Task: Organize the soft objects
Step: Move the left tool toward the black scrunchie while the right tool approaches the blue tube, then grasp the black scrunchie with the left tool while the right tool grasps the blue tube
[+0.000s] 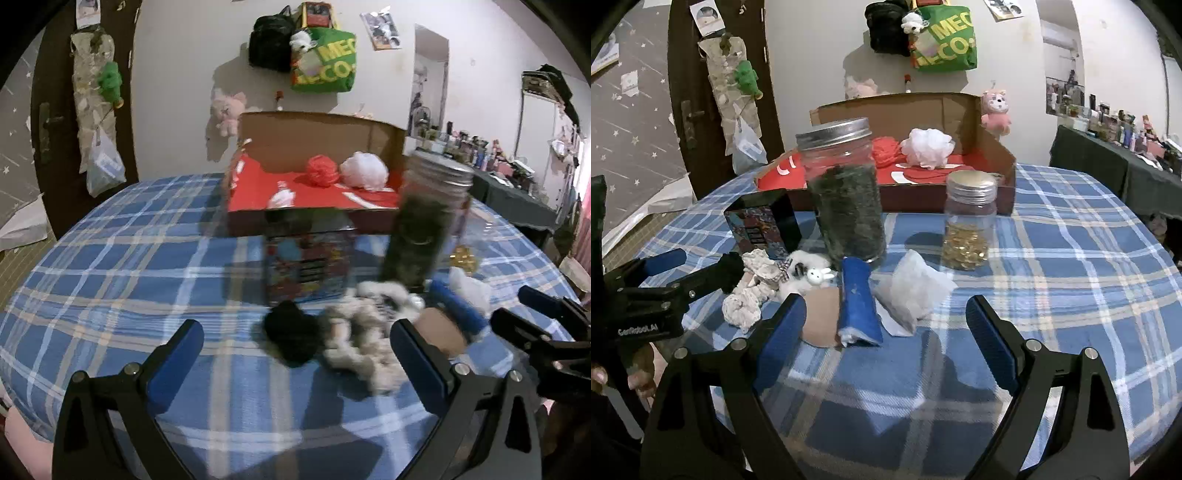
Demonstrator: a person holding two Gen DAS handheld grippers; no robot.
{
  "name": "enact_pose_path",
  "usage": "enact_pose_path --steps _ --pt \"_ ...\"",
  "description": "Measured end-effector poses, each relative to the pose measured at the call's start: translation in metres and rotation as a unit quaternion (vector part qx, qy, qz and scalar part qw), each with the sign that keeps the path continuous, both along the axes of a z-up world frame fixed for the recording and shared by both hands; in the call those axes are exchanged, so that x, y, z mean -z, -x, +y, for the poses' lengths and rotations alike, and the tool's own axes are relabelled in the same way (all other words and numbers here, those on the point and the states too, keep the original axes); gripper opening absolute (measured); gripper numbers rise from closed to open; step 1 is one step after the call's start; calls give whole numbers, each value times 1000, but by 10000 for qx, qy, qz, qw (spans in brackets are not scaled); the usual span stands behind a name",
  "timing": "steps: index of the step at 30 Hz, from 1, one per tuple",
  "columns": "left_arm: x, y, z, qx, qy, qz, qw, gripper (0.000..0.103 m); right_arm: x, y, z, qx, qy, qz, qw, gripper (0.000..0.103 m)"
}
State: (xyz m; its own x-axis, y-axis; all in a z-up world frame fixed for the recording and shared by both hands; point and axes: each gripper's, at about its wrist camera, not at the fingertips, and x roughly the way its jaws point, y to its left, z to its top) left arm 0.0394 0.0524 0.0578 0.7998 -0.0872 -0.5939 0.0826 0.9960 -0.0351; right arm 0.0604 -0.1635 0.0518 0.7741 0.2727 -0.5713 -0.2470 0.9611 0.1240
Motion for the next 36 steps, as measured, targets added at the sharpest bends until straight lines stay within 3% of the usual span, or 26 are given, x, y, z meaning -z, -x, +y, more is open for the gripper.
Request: enact_pose_path --steps 8,10,13,15,16,17,18,20,36 --pt "9 -19 30 -69 -93 323 9994 103 4 -12 16 -168 -52 58 9998 88" --pt "10 -23 34 20 -101 371 9993 99 6 -13 20 -197 -5 39 9998 79" --pt "12 -28 34 206 -132 441 9987 80 11 -19 29 -286 98 135 9995 53" --pt "15 -32 32 365 -126 534 9978 53 15 -23 30 -331 58 252 9991 32" --pt "16 -35 31 475 -61 604 9970 43 17 -24 30 -301 81 296 9991 32" --pt "18 -36 31 595 55 669 9960 33 19 -25 30 -274 96 288 9992 25" --pt "20 -37 30 765 263 757 9938 32 19 -24 28 -243 99 262 9993 17" --pt "22 -37 28 965 488 886 9902 30 18 -23 23 -270 -9 277 9992 17" --pt "-10 -10 1 1123 243 345 9928 29 -2 -4 4 -376 -295 12 9989 17"
